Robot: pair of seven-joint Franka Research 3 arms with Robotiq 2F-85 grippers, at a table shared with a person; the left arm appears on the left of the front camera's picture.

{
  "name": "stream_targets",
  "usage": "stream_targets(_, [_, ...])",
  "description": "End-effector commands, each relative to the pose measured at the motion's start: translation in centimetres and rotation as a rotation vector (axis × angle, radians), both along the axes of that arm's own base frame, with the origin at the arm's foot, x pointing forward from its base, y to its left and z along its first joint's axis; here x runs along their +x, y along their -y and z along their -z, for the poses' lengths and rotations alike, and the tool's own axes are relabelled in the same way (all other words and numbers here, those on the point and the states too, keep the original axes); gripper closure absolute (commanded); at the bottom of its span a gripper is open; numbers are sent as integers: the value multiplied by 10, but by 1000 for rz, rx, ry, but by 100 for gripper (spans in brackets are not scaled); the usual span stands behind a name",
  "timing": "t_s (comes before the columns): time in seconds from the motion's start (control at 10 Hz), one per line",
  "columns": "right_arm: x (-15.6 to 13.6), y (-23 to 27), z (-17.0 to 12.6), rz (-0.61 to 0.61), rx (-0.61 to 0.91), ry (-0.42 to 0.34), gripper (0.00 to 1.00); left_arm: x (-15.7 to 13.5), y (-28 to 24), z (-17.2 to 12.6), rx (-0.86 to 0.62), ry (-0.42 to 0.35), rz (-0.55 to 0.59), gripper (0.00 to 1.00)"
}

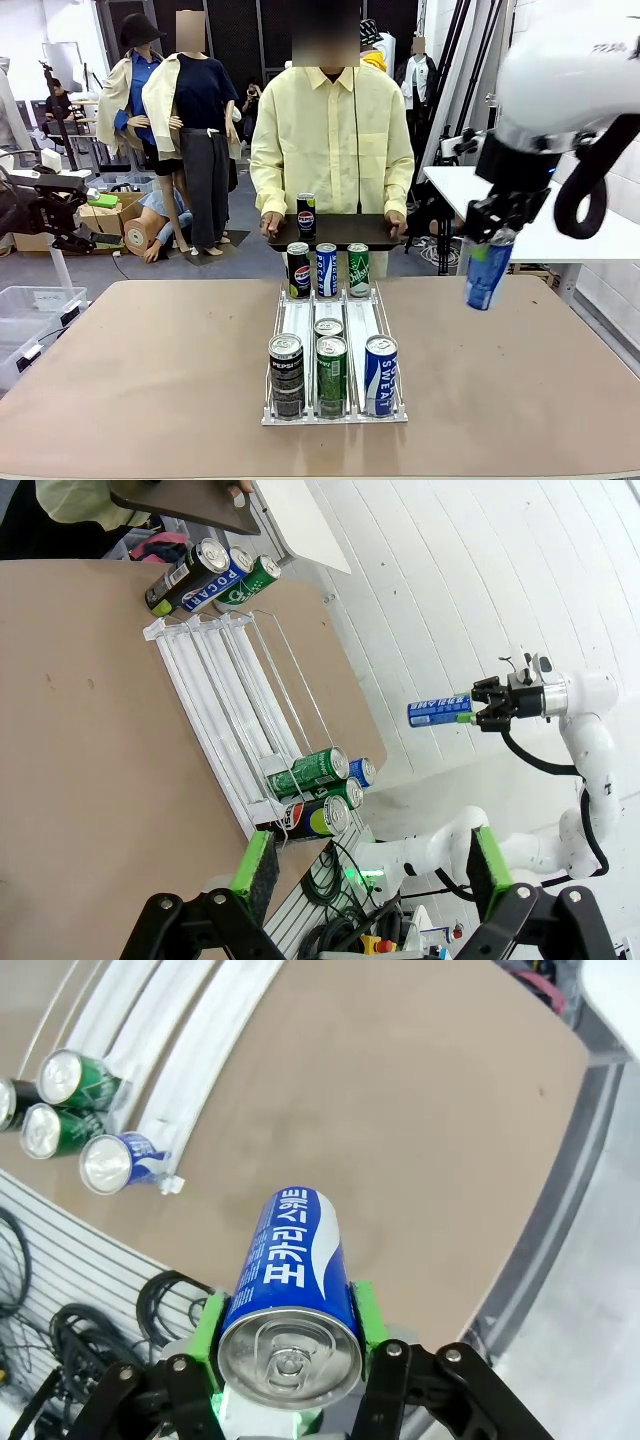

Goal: Retrieve and hand over the desired beverage to the person.
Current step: Pick up another can of the same type that the person held from the Automatic Can Dispenser.

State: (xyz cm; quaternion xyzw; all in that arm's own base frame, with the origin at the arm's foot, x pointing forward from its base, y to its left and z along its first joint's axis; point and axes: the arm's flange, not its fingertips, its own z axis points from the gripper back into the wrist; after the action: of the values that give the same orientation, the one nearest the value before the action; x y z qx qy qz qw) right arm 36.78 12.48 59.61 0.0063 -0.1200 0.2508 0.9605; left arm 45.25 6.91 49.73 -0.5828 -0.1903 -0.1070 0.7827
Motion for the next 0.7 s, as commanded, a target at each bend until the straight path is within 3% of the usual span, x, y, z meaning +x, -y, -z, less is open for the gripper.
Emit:
stream_targets(0.0, [-3,36,-10,-2,41,-5,72,0,-1,-1,-1,4,-6,0])
stream_targets(0.3, [1,72,-14,-7,69,-15,72,0,-1,-1,-1,4,-6,0])
stream_targets(0.6, [0,72,-12,16,48,-8,72,0,-1,-1,-1,4,-6,0])
